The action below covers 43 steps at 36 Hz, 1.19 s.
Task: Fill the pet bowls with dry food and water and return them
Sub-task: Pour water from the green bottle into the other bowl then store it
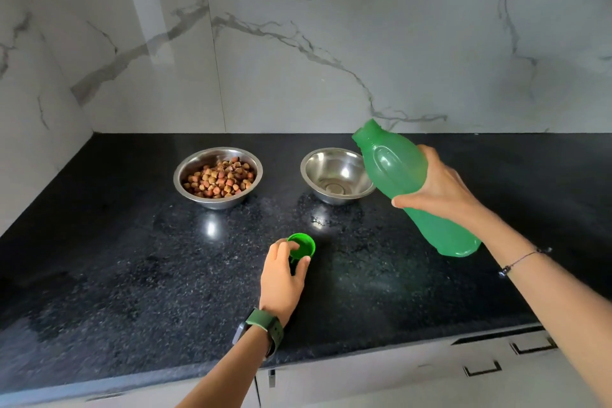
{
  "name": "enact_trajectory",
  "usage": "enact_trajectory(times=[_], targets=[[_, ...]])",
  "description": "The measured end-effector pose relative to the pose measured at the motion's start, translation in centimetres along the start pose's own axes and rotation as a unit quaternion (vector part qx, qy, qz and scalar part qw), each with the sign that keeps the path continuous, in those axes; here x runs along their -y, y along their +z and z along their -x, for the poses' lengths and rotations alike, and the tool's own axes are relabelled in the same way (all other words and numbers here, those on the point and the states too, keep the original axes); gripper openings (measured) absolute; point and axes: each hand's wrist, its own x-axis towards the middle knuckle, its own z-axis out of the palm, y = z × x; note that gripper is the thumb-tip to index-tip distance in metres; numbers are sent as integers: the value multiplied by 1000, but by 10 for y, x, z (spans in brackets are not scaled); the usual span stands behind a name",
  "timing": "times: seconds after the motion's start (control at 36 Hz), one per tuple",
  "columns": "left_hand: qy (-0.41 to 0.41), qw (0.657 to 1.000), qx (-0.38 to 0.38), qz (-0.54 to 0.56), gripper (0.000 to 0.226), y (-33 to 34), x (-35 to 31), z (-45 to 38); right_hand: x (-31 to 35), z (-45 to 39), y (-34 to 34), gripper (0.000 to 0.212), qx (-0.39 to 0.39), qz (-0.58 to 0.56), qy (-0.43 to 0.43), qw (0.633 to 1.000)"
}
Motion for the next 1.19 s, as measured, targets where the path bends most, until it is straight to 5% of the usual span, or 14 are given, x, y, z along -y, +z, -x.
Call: enact_trajectory(times=[0.31, 1.19], targets=[[-31, 998, 14, 52, 72, 0, -3, 0, -21, -5, -6, 105, 17, 153, 29, 988], [-32, 998, 9, 52, 69, -1, -2, 0, -19, -8, -18, 111, 77, 262, 26, 962]])
